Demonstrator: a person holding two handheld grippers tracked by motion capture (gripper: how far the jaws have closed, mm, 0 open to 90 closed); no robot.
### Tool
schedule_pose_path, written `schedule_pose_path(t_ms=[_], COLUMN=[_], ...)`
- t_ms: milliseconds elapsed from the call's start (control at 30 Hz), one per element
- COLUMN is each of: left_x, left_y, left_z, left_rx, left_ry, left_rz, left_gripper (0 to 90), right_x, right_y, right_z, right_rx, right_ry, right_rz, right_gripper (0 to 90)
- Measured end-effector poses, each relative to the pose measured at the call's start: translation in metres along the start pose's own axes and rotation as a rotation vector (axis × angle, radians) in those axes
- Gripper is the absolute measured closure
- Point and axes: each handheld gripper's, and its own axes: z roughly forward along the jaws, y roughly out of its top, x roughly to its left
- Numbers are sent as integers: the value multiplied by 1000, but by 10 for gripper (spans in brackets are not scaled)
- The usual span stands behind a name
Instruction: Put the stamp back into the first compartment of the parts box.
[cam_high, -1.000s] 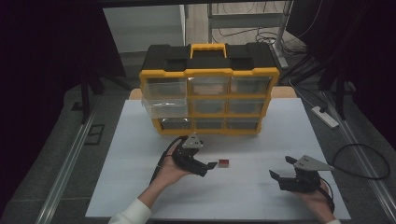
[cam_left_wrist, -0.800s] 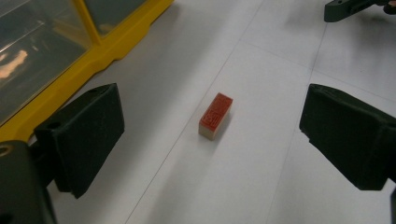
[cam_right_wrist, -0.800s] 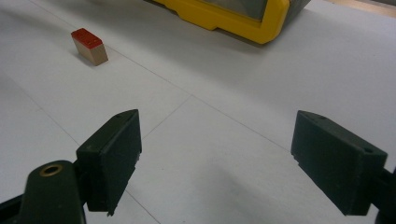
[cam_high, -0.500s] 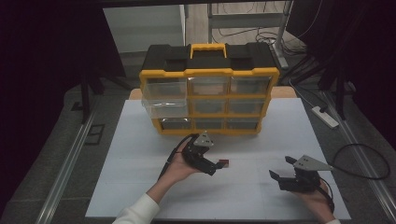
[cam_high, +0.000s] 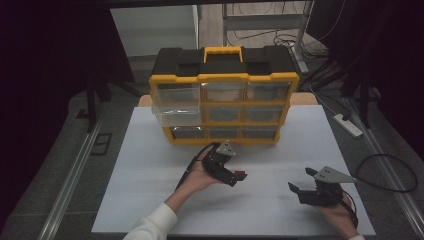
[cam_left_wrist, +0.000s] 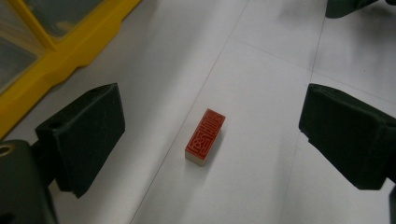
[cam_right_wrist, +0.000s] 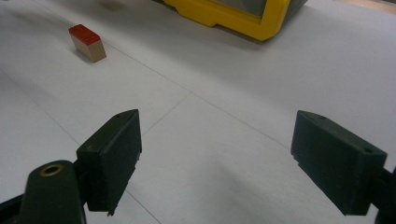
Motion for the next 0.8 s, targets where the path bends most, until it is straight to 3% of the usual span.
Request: schedule_pose_path(t_ms=[433,467,800], left_x=[3,5,7], left_y=[1,1,-1], left_z=[24,26,39], left_rx=[59,65,134], left_ry=[-46,-48,-63], left_rz=[10,26,43], left_gripper=[98,103,211], right_x=[0,0,0], right_y=[0,0,0], right_z=[0,0,0], right_rx=[0,0,1], right_ry=[-2,-2,-5], right_rz=[-2,-2,-4], right_gripper=[175,175,176])
